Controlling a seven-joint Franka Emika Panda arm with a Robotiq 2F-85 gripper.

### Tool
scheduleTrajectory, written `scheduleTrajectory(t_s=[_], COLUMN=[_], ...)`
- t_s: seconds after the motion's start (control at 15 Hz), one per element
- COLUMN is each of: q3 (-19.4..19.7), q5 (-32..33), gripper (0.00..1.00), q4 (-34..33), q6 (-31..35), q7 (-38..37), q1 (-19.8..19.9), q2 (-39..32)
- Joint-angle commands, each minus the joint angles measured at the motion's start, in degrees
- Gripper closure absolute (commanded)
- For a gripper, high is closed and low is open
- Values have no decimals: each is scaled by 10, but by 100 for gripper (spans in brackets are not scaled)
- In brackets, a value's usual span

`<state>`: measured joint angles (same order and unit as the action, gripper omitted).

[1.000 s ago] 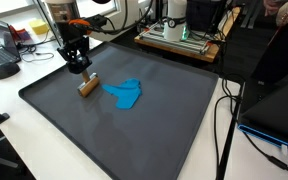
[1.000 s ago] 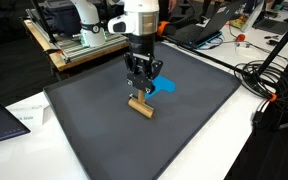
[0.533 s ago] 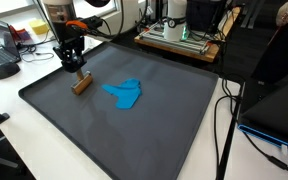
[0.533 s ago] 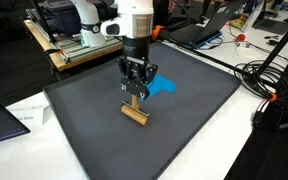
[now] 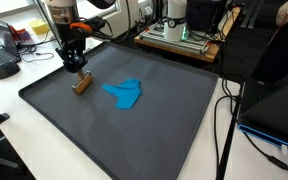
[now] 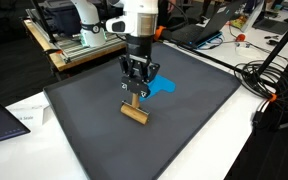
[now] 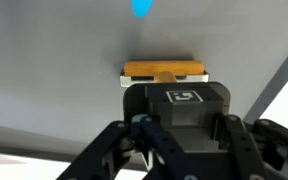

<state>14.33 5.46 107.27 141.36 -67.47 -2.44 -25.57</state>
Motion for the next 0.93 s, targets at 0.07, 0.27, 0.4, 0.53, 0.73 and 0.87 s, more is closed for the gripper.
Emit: scheduleTrajectory(t_s=[0.07,0.27,0.4,0.53,0.73,0.87], q3=[9,18,4,-21,-50,-69], q5=[50,103,120,105,98,93], gripper=[78,78,78,78,78,78], q4=[56,80,96,115,142,155], q6=[3,8,4,8,7,5], q7=[-39,-84,-80,-37,31,81], q1=[-30,-45,-40,-27,-20,-17], q2=[64,100,128,156,197,219])
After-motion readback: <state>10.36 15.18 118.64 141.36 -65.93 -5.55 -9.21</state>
